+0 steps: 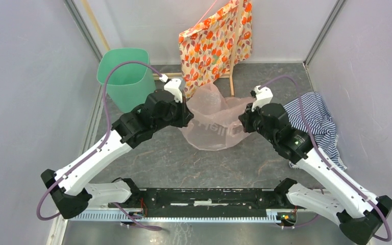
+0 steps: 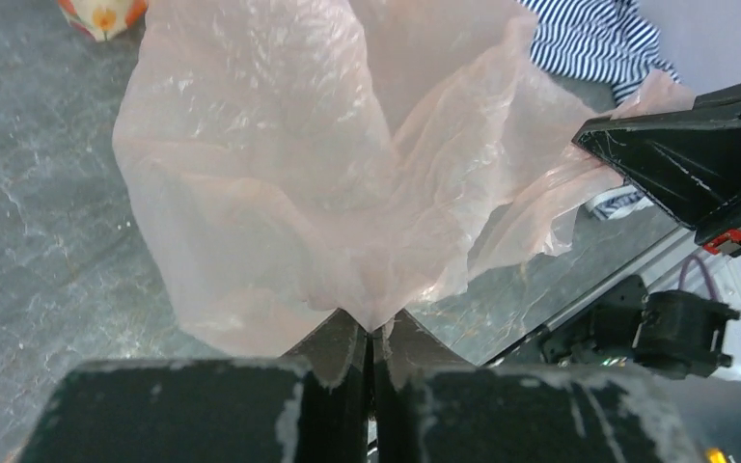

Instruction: Put the trash bags into the trash bin

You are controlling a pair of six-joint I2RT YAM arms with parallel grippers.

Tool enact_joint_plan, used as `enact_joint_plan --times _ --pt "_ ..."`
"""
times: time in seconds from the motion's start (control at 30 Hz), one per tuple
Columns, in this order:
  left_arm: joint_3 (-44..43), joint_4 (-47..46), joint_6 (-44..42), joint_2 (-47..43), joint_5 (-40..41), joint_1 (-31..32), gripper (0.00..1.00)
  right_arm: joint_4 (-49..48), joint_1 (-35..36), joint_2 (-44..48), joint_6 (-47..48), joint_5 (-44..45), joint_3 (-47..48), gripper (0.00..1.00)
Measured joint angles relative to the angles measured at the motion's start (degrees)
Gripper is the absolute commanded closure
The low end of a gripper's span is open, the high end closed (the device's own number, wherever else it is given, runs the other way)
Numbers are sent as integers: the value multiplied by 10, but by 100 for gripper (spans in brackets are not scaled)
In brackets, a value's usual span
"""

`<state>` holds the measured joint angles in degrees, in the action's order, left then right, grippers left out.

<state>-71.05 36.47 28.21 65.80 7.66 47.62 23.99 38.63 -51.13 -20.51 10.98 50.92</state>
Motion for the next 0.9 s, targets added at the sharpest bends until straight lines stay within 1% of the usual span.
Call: enact_joint_plan --times 0.07,0.2,0.33,0.5,0.53,0.57,0.73,0.9 --pt "-21 -2 0 -2 4 0 89 23 0 -10 3 7 36 100" --pt "-50 2 0 2 14 0 71 59 0 -34 11 18 113 100" --pt "-91 11 -1 5 26 0 44 82 0 -44 24 26 196 100" --pt "-153 12 -5 5 46 0 14 91 0 -57 43 29 310 100" --pt "-165 11 -6 5 50 0 9 91 0 -60 48 30 329 100" --pt "-175 10 -7 3 54 0 7 90 0 -63 52 31 342 100" --pt "-218 12 -9 -7 78 0 2 90 0 -77 72 23 372 100" --pt "-251 14 -31 -7 142 0 0 90 0 -97 82 -1 373 100"
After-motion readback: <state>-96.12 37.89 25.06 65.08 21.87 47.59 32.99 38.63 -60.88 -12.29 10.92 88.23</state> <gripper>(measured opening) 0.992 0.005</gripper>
